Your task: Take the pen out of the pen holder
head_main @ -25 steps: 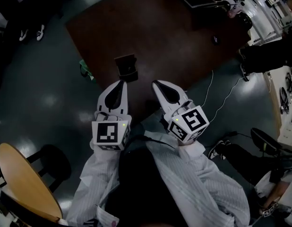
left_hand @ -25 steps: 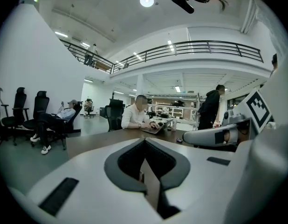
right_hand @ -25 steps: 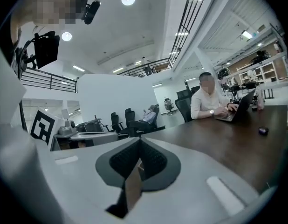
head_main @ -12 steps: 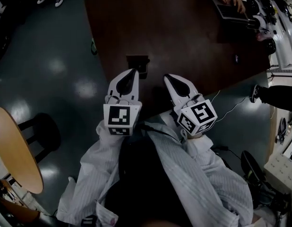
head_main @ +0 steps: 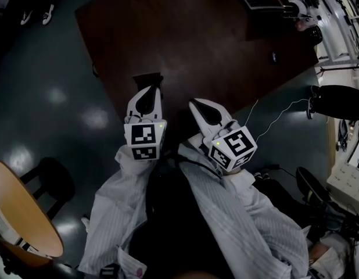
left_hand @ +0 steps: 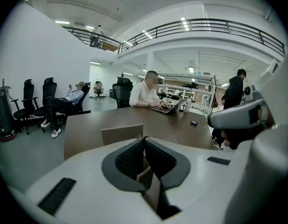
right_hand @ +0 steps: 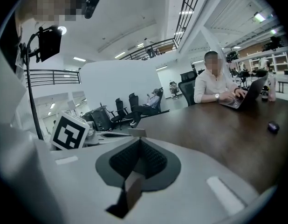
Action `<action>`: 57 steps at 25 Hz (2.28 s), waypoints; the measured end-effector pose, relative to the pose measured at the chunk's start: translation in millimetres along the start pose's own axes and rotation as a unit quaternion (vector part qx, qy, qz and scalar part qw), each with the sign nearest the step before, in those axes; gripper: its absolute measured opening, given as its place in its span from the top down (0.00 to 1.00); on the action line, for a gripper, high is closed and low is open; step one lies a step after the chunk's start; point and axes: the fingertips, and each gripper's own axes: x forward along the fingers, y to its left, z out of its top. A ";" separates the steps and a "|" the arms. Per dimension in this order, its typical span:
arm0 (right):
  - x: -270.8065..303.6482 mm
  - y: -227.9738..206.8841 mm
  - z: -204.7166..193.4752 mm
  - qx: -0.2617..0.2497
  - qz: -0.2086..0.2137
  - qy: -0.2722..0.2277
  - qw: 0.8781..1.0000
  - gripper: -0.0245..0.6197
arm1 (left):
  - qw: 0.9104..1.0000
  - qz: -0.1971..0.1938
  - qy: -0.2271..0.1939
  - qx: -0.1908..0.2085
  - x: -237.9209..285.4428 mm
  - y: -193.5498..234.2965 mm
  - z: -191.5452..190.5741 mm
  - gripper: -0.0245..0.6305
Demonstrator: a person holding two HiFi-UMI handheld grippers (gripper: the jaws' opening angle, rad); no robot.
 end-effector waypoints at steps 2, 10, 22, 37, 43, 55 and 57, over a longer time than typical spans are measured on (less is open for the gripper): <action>-5.3 -5.5 -3.6 0.005 -0.007 0.001 1.000 0.96 | 1.000 0.007 0.008 0.007 8.1 0.0 -1.1 0.95; -20.0 -26.5 -1.4 0.032 -0.008 -0.001 0.999 0.96 | 0.999 0.035 0.038 0.016 37.0 -16.0 -5.0 0.79; -13.0 -22.4 -12.2 0.042 0.024 0.010 0.999 0.96 | 0.992 0.114 0.036 0.027 54.0 -8.4 -13.4 0.77; -16.9 -19.3 -12.0 0.047 0.005 0.000 0.999 0.96 | 0.992 0.112 0.037 0.053 46.9 1.8 -12.8 0.89; -20.0 -12.1 -5.5 0.043 0.001 -0.009 0.999 0.96 | 0.994 0.095 0.007 0.048 27.4 0.0 5.2 0.89; -0.9 23.0 36.9 -0.011 0.015 -0.054 0.998 0.96 | 0.991 0.029 -0.133 0.012 -86.1 32.9 109.6 0.89; 1.4 32.1 50.9 -0.022 0.017 -0.068 0.997 0.96 | 0.988 0.006 -0.153 0.003 -112.2 41.5 128.2 0.89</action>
